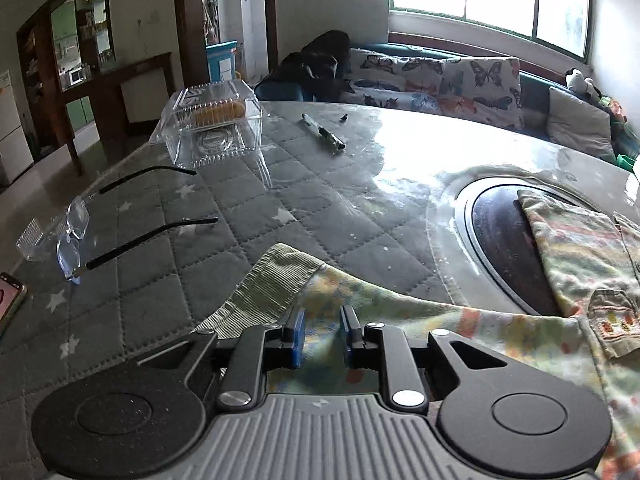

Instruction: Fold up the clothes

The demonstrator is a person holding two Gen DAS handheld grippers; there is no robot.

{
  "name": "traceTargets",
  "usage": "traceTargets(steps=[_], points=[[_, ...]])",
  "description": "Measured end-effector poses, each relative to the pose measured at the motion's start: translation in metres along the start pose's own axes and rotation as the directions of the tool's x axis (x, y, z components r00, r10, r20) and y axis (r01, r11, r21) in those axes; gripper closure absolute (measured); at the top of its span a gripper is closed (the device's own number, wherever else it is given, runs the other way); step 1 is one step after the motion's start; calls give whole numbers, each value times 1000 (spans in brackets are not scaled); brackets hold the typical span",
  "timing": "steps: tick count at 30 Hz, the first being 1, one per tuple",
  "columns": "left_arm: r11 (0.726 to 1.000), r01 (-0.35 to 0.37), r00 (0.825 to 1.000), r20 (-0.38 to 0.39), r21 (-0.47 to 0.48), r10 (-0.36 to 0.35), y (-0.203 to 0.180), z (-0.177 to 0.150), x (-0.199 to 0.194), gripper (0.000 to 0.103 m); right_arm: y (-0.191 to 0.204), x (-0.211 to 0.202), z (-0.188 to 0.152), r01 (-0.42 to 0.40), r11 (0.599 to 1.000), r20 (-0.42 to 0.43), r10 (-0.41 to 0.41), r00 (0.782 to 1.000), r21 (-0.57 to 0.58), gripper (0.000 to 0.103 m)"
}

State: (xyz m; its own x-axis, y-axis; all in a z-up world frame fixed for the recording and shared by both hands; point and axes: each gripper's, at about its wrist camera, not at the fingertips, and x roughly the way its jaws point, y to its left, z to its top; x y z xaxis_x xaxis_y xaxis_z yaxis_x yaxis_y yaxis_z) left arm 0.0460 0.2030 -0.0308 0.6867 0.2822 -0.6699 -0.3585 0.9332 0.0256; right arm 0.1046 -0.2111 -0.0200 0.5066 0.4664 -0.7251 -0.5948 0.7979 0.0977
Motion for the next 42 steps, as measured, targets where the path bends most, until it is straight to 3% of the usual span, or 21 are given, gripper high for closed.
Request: traceTargets(steps=[1, 9, 14, 17, 23, 28, 32, 37, 42], points=[[1000, -12, 1000, 1, 7, 12, 0, -1, 1, 74, -3, -1, -3, 10, 1000, -1, -10, 1000, 8, 63], [999, -39, 999, -4, 8, 39, -3, 4, -1, 75, -16, -21, -23, 66, 997, -7, -66, 998, 31, 58], [998, 49, 998, 36, 43, -51, -28, 12, -21, 75, -11, -36, -32, 91, 996, -12, -91, 996, 6, 57], [988, 134, 988, 61, 73, -139, -53, 16, -34, 75, -14, -40, -40, 106, 994, -25, -105, 994, 27, 57], [932, 320, 944, 20, 172, -328, -123, 11, -43, 74, -24, -55, -52, 139, 986, 0, -139, 990, 89, 57], [855, 447, 890, -36, 263, -454, -185, -1, -49, 74, -41, -65, -62, 182, 972, 1, -184, 983, 147, 57], [797, 507, 857, -89, 329, -508, -222, -17, -54, 72, -59, -77, -77, 234, 948, 8, -241, 970, 214, 57], [761, 533, 842, -137, 371, -523, -243, -30, -55, 71, -76, -93, -91, 291, 919, 7, -304, 953, 267, 57], [752, 529, 845, -158, 394, -511, -248, -35, -53, 67, -96, -106, -103, 360, 877, -6, -378, 926, 318, 57]])
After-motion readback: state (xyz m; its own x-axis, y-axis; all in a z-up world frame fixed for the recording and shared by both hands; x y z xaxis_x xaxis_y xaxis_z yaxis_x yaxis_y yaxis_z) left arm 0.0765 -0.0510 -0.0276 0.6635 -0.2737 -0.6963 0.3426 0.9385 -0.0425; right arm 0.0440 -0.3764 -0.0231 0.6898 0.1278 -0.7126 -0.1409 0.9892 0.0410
